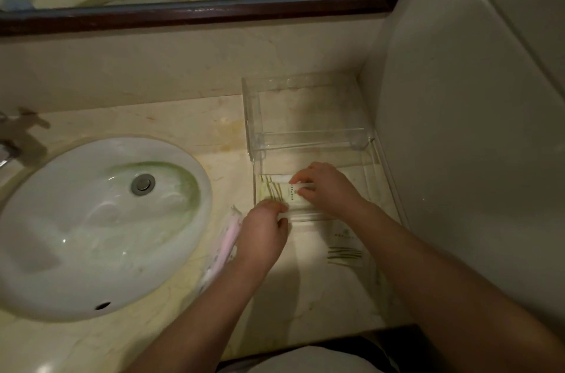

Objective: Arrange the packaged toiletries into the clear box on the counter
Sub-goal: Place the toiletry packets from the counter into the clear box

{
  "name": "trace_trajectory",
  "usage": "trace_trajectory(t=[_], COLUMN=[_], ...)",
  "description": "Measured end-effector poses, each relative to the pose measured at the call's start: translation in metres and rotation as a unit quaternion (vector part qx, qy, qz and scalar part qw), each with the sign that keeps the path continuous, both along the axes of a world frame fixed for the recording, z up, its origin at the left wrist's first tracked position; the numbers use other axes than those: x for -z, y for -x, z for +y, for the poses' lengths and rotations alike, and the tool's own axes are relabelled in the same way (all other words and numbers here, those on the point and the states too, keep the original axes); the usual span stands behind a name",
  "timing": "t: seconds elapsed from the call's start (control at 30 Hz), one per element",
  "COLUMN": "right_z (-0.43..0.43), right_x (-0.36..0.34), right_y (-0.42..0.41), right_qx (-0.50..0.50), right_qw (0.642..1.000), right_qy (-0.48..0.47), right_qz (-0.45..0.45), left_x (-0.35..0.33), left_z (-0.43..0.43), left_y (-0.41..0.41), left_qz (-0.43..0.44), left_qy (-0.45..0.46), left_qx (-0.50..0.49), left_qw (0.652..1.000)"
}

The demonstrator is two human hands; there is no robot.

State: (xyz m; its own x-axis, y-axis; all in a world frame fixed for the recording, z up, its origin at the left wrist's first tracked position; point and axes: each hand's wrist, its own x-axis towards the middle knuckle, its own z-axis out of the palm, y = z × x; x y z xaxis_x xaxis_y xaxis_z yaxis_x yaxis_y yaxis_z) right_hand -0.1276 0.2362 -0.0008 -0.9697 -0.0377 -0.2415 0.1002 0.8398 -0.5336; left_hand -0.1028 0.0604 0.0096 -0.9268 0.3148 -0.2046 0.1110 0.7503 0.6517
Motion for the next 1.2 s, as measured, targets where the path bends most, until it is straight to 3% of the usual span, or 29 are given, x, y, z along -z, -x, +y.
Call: trace_trajectory(t=[0.23, 0.37, 0.47, 0.57, 0.67, 0.8, 0.9, 1.0, 1.1, 1.2], right_z=[0.005, 0.004, 0.019, 0.043, 0.05, 0.017, 0.005, 0.016, 0.021, 0.013], right_x=[-0.002, -0.008, -0.021, -0.033, -0.035, -0.019, -0.012, -0.011, -0.013, -0.02], right_y=[-0.004, -0.012, -0.036, -0.079, -0.132, -0.181, -0.185, -0.181, -0.184, -0.179], right_qx=[0.0, 0.036, 0.162, 0.315, 0.381, 0.328, 0.363, 0.409, 0.44, 0.417], right_qw=[1.0, 0.999, 0.984, 0.945, 0.922, 0.916, 0.908, 0.895, 0.889, 0.903], right_qy=[0.005, 0.008, 0.05, 0.027, -0.061, -0.164, -0.134, -0.045, 0.046, 0.084], right_qz=[-0.026, 0.0, 0.051, 0.087, 0.004, -0.164, -0.162, -0.172, -0.117, -0.063], left_x=[0.002, -0.002, -0.004, -0.007, -0.011, -0.006, -0.002, -0.002, -0.006, -0.01], left_z=[-0.001, 0.005, 0.009, 0.019, 0.041, 0.063, 0.065, 0.062, 0.058, 0.046], left_y=[0.002, 0.004, 0.002, -0.007, -0.024, -0.043, -0.047, -0.046, -0.042, -0.033], left_qz=[0.077, 0.108, 0.113, 0.134, 0.11, 0.066, 0.049, 0.023, -0.018, -0.001], left_qy=[0.009, 0.105, 0.107, 0.05, 0.0, -0.023, -0.03, -0.037, -0.072, -0.097], left_qx=[0.039, 0.114, 0.12, 0.133, 0.186, 0.213, 0.208, 0.194, 0.145, 0.119], left_qw=[0.996, 0.982, 0.98, 0.981, 0.976, 0.975, 0.976, 0.98, 0.987, 0.988])
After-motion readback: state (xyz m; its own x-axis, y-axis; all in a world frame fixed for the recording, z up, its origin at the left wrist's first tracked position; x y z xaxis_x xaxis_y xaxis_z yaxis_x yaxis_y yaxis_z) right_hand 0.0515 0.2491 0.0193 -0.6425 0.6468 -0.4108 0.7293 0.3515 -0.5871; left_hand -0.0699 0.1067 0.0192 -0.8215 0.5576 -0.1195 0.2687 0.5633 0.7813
